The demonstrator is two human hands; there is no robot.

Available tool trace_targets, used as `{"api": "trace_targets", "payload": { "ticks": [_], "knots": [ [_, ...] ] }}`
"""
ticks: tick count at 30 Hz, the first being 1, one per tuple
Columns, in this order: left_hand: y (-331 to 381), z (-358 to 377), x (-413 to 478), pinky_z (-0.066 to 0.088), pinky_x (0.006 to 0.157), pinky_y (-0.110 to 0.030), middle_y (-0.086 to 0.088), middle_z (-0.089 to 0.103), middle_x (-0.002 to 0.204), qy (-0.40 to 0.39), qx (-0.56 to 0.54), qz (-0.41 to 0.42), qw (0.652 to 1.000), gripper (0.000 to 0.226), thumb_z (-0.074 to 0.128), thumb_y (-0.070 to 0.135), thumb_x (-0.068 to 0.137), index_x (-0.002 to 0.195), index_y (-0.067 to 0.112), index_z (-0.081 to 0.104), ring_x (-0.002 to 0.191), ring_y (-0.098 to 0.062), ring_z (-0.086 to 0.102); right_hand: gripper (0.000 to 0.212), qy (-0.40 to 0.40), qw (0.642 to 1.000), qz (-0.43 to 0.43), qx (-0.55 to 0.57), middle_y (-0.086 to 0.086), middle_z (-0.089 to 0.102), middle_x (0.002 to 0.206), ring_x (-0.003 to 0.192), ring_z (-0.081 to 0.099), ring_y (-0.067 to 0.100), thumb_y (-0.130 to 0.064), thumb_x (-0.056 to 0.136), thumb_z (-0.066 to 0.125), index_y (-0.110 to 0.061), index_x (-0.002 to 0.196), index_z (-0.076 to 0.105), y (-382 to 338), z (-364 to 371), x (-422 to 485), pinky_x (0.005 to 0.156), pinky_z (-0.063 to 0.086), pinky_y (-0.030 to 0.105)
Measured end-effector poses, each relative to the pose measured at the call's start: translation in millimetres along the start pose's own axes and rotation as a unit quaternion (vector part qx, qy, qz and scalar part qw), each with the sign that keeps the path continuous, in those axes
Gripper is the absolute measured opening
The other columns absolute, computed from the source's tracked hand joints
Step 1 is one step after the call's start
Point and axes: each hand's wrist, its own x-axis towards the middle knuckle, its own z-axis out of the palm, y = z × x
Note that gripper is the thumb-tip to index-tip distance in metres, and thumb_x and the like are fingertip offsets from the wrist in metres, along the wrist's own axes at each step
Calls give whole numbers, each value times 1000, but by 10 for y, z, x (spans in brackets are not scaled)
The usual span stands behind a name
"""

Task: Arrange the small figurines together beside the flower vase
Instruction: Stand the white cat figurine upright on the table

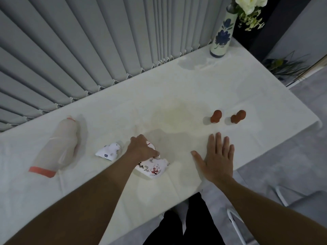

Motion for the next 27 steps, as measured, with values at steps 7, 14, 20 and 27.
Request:
{"api": "trace_targets", "payload": {
  "ticks": [7, 14, 20, 27],
  "knots": [
    [138, -35, 12, 46, 73, -17, -6, 60, 109, 85, -85, 130, 984, 40, 92, 33, 63, 91, 25, 65, 93, -14, 61, 103, 5, 1000, 6, -5, 10, -7, 173, 157, -12, 38, -88, 87, 3, -18, 162, -5, -8, 3, -10, 128, -1, 56],
    [501, -75, -38, 41, 62, -6, 2, 53, 90, 187, -186, 232, 936, 35, 91, 18, 66, 81, 13, 59, 71, 0, 51, 101, 18, 1000, 2, 1, 12, 0, 173, 158, -4, 40, -86, 90, 10, -16, 163, 2, -10, 2, -11, 128, 3, 57],
    [334, 75, -40, 40, 64, -13, -2, 51, 90, 188, -172, 254, 933, 37, 85, 23, 73, 80, 11, 51, 75, -9, 49, 101, 19, 1000, 2, 3, 11, -1, 173, 158, -6, 39, -86, 90, 8, -17, 163, 2, -7, 10, -13, 127, 3, 57],
    [145, 87, -71, 46, 75, -10, 3, 49, 106, 136, -120, 310, 933, 36, 83, 27, 78, 101, 14, 58, 94, 1, 57, 102, 34, 999, -4, 4, 13, 2, 173, 158, -2, 40, -87, 89, 9, -15, 163, 5, -3, 22, -11, 127, 4, 58]
  ]
}}
